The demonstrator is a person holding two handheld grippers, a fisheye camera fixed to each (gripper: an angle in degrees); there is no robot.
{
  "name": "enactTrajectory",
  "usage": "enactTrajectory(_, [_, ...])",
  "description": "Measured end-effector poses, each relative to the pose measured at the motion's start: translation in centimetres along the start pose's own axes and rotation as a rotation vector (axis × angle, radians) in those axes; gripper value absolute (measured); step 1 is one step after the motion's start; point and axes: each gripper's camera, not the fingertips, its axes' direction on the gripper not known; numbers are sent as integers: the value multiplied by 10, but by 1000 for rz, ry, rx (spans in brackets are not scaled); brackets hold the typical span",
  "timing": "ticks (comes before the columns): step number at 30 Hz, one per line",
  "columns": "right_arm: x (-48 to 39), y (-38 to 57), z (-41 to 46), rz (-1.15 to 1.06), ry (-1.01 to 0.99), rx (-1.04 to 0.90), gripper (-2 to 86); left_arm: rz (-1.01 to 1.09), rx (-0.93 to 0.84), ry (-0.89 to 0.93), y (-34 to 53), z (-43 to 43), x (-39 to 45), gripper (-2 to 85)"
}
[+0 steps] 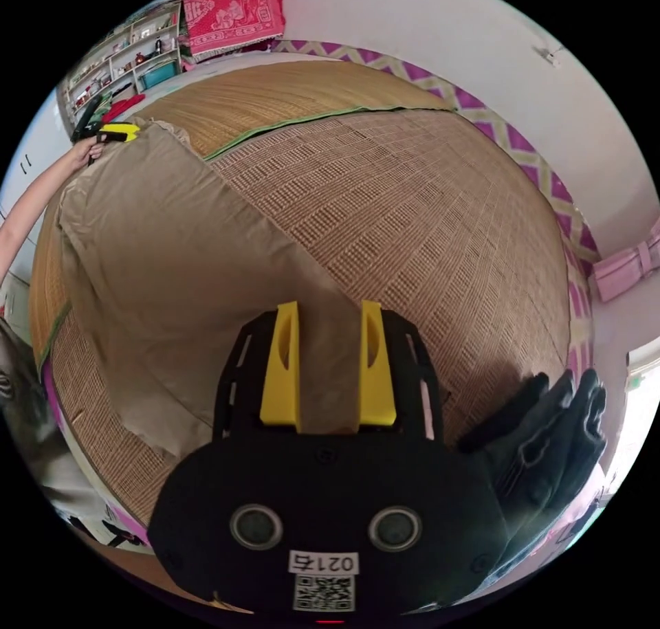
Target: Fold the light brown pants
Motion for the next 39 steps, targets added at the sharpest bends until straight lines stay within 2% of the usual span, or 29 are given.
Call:
enactTrajectory(3, [23, -66, 8, -20, 20, -15, 107, 64, 111, 46, 7, -27, 8, 104])
enactTrajectory(5, [51, -106, -8, -23, -50, 83, 97, 152, 235, 59, 9, -60, 24, 104])
enactTrajectory(7, [67, -135, -10, -60, -61, 114, 89, 213, 254, 42, 1, -71, 34, 110])
enactTrajectory(11, [93, -205, 39, -195, -64, -7, 87, 314, 128, -9, -31, -49, 49, 129])
enactTrajectory(17, [138, -275, 110, -283, -198, -111, 69, 316, 79, 30, -58, -33, 39, 133])
enactTrajectory(20, [167, -295, 125, -275, -217, -86, 5, 289, 65, 40, -62, -32, 27, 130])
enactTrajectory(25, [223, -307, 117, -239, -288, 24, -9, 257, 90, 86, -64, -41, 7, 121])
enactTrajectory(30, [260, -328, 122, -249, -274, 29, -10, 324, 7, 192, -77, -31, 16, 110])
enactTrajectory(34, [277, -355, 135, -299, -206, -21, -10, 423, -116, 126, -83, -23, 41, 6])
enactTrajectory(39, [299, -357, 114, -330, -167, 6, -10, 444, 19, 148, -66, -87, 40, -8])
